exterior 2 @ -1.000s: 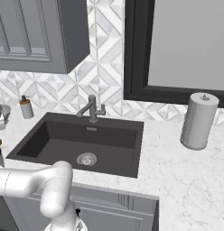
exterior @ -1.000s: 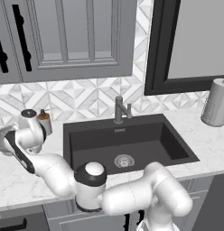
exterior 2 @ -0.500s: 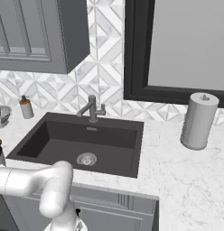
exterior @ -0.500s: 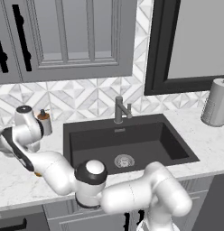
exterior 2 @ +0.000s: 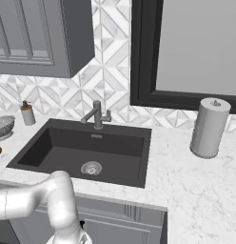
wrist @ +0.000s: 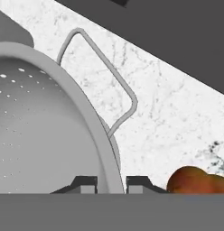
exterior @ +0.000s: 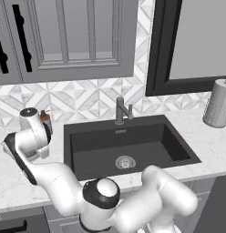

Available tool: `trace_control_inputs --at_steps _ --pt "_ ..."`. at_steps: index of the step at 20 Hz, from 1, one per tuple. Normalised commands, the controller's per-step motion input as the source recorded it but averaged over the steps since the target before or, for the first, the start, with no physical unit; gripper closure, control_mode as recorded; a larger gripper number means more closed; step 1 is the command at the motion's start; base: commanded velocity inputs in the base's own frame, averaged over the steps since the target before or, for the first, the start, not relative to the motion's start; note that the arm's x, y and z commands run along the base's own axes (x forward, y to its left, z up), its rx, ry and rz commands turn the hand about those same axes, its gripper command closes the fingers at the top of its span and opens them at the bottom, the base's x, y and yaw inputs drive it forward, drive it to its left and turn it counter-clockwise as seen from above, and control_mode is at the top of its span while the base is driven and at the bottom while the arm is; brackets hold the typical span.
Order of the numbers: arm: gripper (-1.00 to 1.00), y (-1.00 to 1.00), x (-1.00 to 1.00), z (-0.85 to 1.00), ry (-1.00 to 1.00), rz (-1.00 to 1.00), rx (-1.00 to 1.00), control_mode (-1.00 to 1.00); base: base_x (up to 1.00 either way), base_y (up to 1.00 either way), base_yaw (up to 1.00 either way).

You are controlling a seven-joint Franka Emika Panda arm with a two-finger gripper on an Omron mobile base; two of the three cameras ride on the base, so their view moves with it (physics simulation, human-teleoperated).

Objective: Put the colander in the sink, put the peach in the colander, and turn on the sink faucet and pour water over the colander.

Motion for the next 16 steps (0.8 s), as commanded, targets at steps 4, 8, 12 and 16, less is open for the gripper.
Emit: trace_control_inputs --at_steps 4,8,12,16 --pt "1.00 -0.95 -0.43 0.00 -0.12 -0.11 0.04 -1.00 0.00 0.00 0.00" --pt "1.00 -0.83 -0.49 0.05 -0.20 -0.07 0.05 -1.00 0.00 0.00 0.00" --pt "1.00 -0.93 -0.57 0.23 -0.18 -0.06 0.08 -1.00 0.00 0.00 0.00" --pt "1.00 -1.00 -0.41 0.53 -0.07 -0.07 0.11 -1.00 0.00 0.00 0.00"
